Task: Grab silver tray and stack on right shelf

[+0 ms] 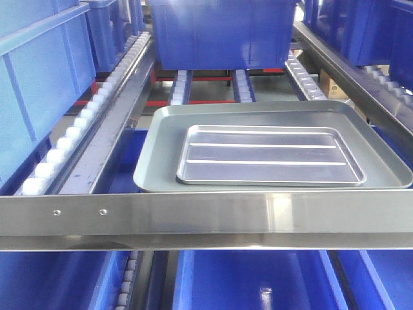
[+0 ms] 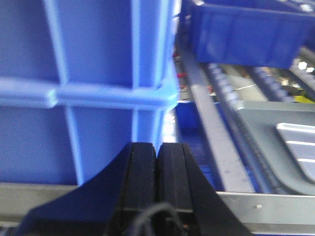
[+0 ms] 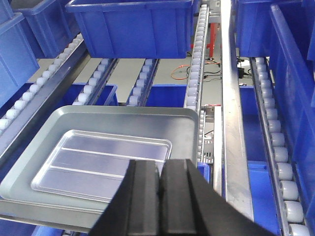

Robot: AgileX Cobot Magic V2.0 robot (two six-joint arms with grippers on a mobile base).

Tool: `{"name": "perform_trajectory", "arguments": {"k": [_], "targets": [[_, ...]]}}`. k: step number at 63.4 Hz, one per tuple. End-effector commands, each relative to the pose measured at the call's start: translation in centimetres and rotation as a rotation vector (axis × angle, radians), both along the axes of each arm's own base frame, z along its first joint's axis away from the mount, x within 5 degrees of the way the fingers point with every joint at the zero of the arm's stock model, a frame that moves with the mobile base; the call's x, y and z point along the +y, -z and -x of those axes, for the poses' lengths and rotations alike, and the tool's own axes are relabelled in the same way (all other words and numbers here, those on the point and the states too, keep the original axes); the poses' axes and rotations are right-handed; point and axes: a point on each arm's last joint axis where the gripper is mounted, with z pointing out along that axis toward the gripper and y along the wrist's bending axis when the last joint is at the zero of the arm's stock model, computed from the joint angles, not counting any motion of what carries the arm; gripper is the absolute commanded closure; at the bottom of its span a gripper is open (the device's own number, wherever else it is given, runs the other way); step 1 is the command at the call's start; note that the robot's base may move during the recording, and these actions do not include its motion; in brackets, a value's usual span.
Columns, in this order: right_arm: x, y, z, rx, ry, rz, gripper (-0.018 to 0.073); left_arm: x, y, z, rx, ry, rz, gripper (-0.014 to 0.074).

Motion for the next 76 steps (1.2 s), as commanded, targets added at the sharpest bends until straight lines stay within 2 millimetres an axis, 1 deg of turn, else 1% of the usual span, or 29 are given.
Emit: {"name": "perform_trajectory", "arguments": {"k": [1,4,65,76], "targets": [[0.08,-1.58,-0.04,-0.104,-0.01,0.006,0.0494,0.49,-0.5,0.03,-0.14,-0.068,0.039,0.0697],[0.08,-1.58,-0.04,-0.104,-0.01,0.006,0.0494,0.53,-0.16,0.03,-0.116,-0.078,0.042,0.0697],[0.09,-1.65,-0.04,-0.112,-0.011,0.007,0.0494,0.58,-0.23,0.04,-0.124,-0.087,0.042,0.0697],[-0.44,-1.62,-0.09,-0.126,0.049,0.087,0.0494,0.58,-0.23,0.04,-0.124,-0.087,0.042,0.0697]]}}
